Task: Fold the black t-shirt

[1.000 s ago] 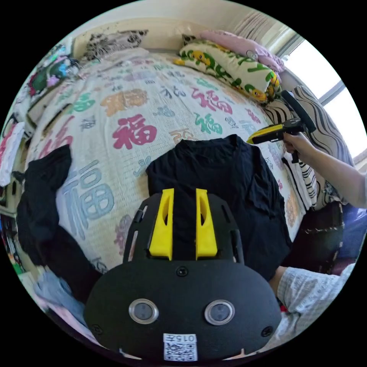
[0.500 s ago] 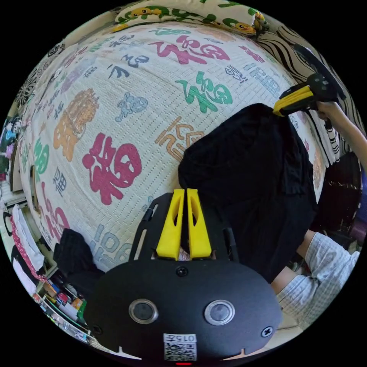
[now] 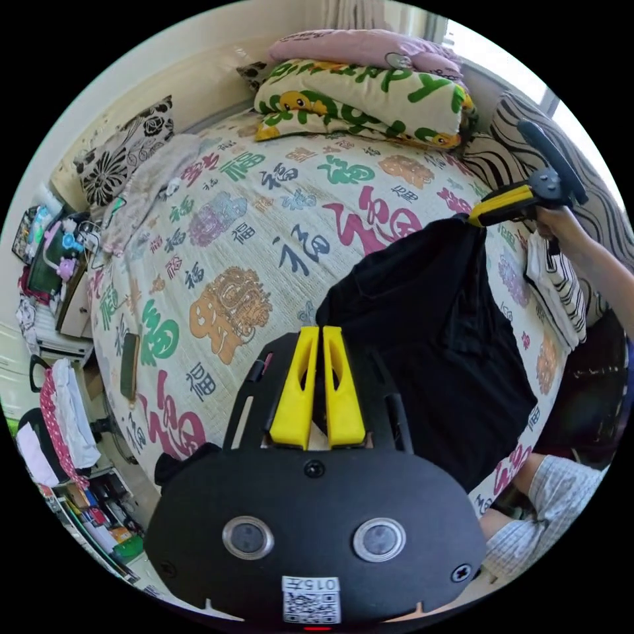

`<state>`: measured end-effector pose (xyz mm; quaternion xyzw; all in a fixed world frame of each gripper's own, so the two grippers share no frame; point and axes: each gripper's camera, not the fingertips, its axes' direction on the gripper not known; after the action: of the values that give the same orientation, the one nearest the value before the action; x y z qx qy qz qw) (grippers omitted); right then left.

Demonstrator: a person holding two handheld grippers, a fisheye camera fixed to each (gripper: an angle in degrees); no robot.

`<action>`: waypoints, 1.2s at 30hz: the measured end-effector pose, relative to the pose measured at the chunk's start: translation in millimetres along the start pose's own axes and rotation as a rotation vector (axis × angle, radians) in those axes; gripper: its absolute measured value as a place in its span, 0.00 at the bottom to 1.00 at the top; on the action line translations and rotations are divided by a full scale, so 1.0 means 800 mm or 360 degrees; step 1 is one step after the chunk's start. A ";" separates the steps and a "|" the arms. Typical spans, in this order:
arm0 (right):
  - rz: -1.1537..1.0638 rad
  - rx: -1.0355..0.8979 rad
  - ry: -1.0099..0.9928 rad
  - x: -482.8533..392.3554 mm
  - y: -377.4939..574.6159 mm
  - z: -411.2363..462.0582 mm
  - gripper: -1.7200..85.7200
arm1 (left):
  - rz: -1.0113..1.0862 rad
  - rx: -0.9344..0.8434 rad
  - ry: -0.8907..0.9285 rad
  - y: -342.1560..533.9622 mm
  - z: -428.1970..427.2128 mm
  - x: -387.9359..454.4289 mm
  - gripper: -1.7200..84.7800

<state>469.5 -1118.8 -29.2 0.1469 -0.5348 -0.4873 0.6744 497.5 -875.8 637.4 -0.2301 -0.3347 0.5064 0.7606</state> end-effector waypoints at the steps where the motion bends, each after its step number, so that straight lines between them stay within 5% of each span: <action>1: -0.0042 0.0026 -0.0049 0.000 0.025 -0.007 0.01 | 0.0042 0.0039 -0.0014 0.019 -0.005 0.008 0.02; 6: -0.0200 -0.0008 -0.0374 -0.008 0.167 -0.013 0.01 | 0.0168 0.0177 0.0167 0.147 -0.020 0.052 0.02; 10: 0.0019 -0.0136 -0.0801 -0.012 0.282 0.013 0.01 | -0.0091 0.0119 0.0488 0.263 -0.005 0.076 0.03; 21: 0.0396 -0.0499 -0.0625 0.006 0.408 0.096 0.04 | -0.0331 -0.0415 0.0646 0.383 0.076 0.109 0.03; 29: 0.0158 -0.0295 -0.0716 0.004 0.381 0.096 0.01 | -0.0358 -0.0049 0.0727 0.378 0.040 0.077 0.02; 33: 0.0189 -0.0773 -0.0573 0.003 0.396 0.165 0.01 | -0.0253 -0.0469 0.0641 0.375 0.102 0.088 0.02; 36: 0.0397 -0.0653 -0.0806 0.038 0.400 0.149 0.02 | -0.0340 -0.0486 0.0735 0.389 0.100 0.069 0.02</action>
<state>524.9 -950.5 264.7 -0.1838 -0.5900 -0.5196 0.5900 261.0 -705.3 491.7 -0.4143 -0.2473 0.3014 0.8224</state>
